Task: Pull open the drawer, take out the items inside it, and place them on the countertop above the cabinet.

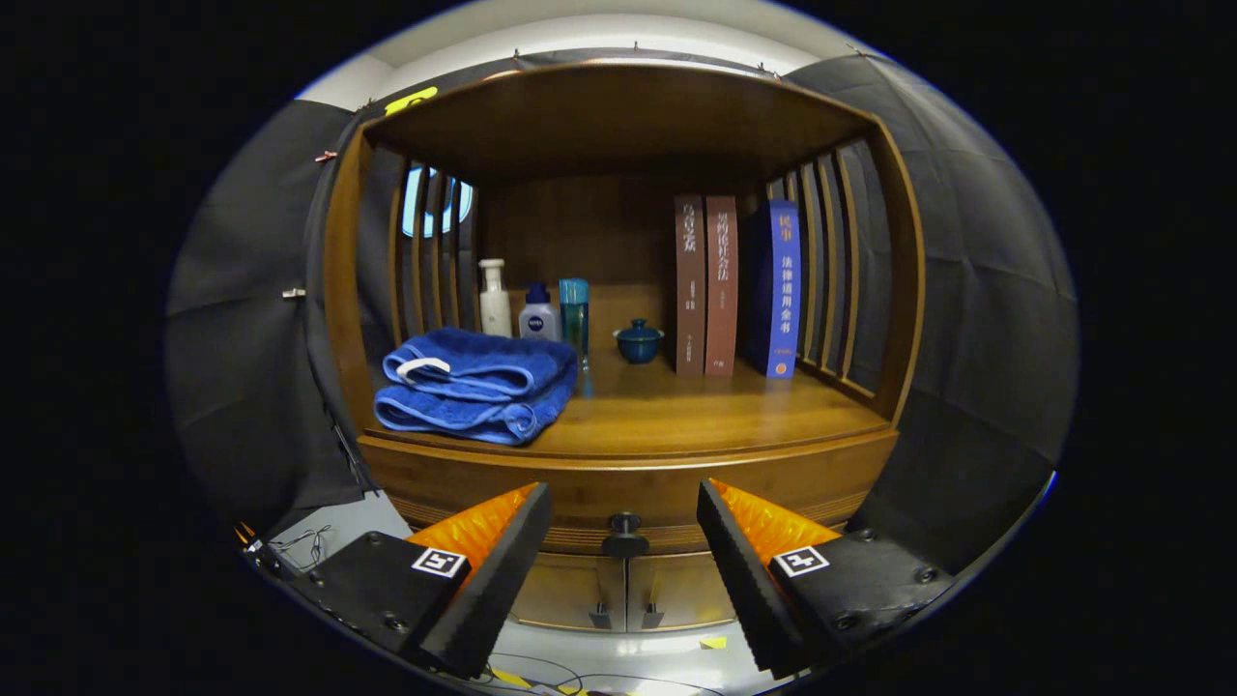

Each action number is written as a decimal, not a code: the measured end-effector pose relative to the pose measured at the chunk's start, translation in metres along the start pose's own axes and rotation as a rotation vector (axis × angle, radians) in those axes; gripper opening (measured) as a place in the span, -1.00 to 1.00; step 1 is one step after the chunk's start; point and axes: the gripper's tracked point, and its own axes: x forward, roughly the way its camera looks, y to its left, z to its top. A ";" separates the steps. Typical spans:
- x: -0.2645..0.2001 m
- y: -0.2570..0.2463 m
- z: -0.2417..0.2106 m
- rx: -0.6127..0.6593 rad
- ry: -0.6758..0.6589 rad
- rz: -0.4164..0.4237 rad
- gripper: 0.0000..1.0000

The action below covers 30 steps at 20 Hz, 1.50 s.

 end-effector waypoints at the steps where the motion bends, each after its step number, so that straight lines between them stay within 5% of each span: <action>1: 0.008 0.000 -0.008 0.000 0.016 -0.001 0.99; 14: 0.071 -0.006 -0.080 0.004 0.189 -0.021 0.85; 17: 0.074 -0.002 -0.092 -0.012 0.223 -0.010 0.26; 22: 0.073 -0.002 -0.091 0.011 0.201 -0.023 -0.31; 30: 0.061 -0.001 -0.095 -0.013 0.246 -0.019 -0.31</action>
